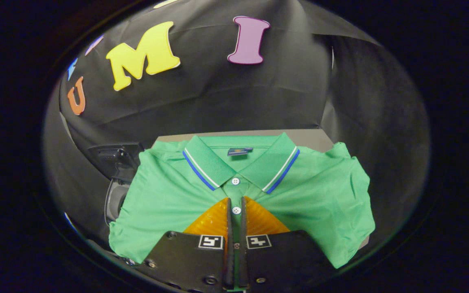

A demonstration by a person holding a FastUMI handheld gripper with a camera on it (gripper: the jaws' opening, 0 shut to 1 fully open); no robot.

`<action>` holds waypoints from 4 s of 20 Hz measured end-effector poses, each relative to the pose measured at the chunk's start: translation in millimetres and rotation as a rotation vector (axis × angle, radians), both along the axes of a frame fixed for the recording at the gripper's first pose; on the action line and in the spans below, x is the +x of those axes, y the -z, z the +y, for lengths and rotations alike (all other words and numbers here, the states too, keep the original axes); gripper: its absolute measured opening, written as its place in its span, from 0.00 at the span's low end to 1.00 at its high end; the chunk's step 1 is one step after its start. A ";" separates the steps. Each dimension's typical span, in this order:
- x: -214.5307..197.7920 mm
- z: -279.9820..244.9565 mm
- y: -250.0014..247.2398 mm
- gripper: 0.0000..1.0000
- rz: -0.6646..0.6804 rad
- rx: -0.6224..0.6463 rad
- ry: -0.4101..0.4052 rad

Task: Put the clothes into the washing machine and then close the washing machine lid.

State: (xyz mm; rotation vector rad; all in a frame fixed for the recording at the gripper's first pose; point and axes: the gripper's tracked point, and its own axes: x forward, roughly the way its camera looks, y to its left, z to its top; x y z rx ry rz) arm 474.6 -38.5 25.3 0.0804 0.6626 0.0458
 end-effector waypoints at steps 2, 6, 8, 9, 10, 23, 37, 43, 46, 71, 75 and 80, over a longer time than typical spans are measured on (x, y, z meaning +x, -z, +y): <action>-1.7 2.4 -2.9 0.06 -0.019 0.025 0.009; -8.9 7.7 -16.4 0.06 -0.077 0.035 0.034; -13.9 12.0 -27.8 0.06 -0.107 0.037 0.039; -16.4 15.8 -34.4 0.06 -0.119 0.045 0.040; -19.6 20.4 -41.2 0.06 -0.135 0.057 0.038; -63.2 94.6 -157.1 0.05 -0.400 0.131 -0.049; -96.9 218.5 -247.4 0.05 -0.579 0.188 -0.213; -99.3 291.9 -250.8 0.05 -0.571 0.211 -0.306; -100.6 329.6 -243.3 0.05 -0.557 0.216 -0.355; -19.6 445.4 13.1 0.05 -0.082 0.173 -0.365; -4.6 443.4 54.4 0.05 0.006 0.161 -0.318; 5.2 430.9 105.8 0.05 0.122 0.153 -0.258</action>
